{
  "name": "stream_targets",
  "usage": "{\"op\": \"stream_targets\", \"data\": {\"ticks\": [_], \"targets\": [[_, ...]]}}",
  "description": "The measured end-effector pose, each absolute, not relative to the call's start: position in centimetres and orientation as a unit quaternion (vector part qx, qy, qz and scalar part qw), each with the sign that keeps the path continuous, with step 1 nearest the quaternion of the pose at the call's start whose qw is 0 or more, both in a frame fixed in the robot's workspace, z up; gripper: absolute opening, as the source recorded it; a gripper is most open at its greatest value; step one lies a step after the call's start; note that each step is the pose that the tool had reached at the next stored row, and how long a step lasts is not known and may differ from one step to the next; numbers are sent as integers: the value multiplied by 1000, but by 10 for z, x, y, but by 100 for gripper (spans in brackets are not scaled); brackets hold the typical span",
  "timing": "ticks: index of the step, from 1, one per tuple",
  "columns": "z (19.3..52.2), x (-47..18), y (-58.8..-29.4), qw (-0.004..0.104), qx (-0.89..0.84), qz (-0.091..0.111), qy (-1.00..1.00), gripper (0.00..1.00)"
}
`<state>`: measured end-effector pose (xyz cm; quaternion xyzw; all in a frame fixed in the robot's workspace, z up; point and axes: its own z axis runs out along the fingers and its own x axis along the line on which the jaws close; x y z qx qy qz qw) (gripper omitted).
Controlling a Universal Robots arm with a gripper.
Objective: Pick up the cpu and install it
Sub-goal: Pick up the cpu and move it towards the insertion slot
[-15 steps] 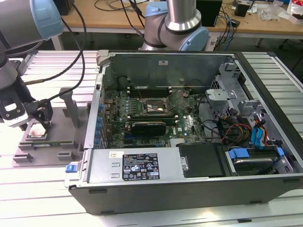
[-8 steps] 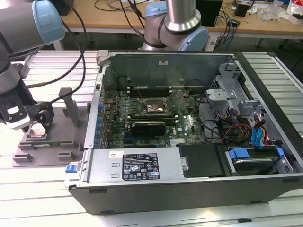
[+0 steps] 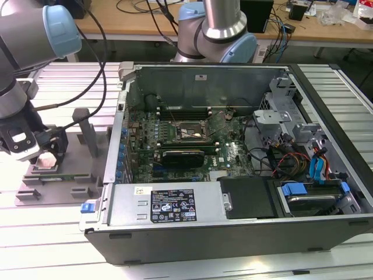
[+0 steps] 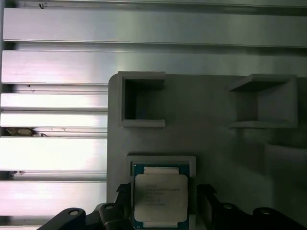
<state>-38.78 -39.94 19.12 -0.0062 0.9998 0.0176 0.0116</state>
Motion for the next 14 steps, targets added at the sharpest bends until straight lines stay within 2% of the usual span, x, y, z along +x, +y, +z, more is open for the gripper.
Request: {"op": "stream_targets", "data": {"ticks": [14], "targets": [[187,-390,-399,11,-6,18,1000,66]]}}
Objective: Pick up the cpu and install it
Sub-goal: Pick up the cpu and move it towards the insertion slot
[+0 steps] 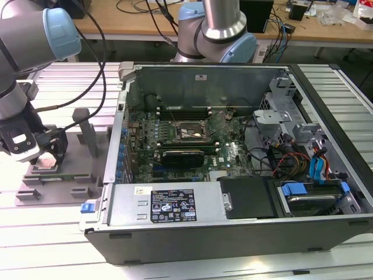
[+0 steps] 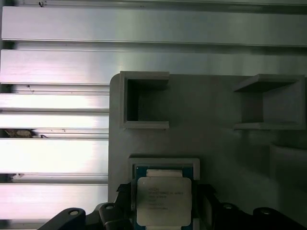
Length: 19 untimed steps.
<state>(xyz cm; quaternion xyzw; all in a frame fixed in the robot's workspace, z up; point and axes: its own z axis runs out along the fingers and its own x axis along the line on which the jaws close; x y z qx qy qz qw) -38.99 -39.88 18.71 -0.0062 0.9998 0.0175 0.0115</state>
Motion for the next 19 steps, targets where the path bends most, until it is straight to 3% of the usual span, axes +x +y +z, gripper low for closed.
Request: {"op": "stream_targets", "data": {"ticks": [3,4,19], "targets": [[187,-390,-399,11,-6,18,1000,66],[187,-390,-399,5,-6,18,1000,66],[188,-388,-399,5,-6,18,1000,66]]}}
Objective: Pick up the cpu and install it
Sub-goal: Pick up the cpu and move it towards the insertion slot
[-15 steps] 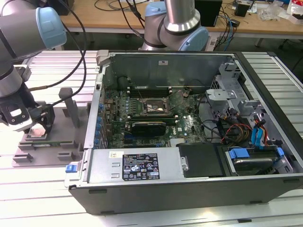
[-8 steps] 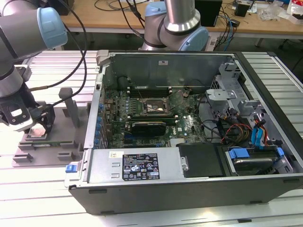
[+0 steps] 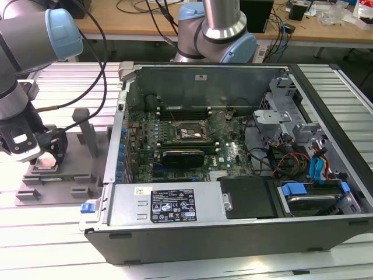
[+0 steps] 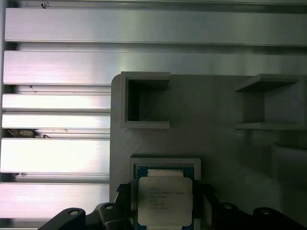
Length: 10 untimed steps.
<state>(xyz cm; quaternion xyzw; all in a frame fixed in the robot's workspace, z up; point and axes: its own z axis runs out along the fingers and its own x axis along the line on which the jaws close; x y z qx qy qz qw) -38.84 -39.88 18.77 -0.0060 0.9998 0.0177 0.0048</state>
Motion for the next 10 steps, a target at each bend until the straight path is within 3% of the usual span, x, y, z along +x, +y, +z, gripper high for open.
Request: {"op": "stream_targets", "data": {"ticks": [1,2,10], "targets": [[188,-388,-399,5,-6,18,1000,66],[188,-388,-399,5,-6,18,1000,58],[189,-388,-399,5,-6,18,1000,58]]}}
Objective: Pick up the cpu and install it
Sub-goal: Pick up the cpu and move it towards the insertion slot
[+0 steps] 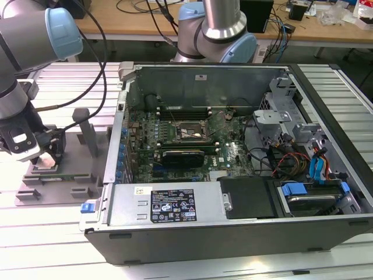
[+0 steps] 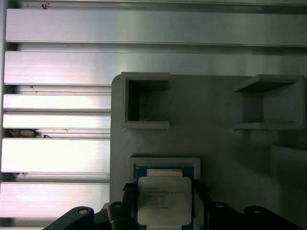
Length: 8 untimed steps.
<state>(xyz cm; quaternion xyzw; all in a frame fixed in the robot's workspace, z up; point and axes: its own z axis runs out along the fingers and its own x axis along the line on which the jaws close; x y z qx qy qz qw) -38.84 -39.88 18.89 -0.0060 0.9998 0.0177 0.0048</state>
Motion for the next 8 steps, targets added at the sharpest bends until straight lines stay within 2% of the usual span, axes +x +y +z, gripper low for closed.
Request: {"op": "stream_targets", "data": {"ticks": [8], "targets": [[189,-388,-399,5,-6,18,1000,55]]}}
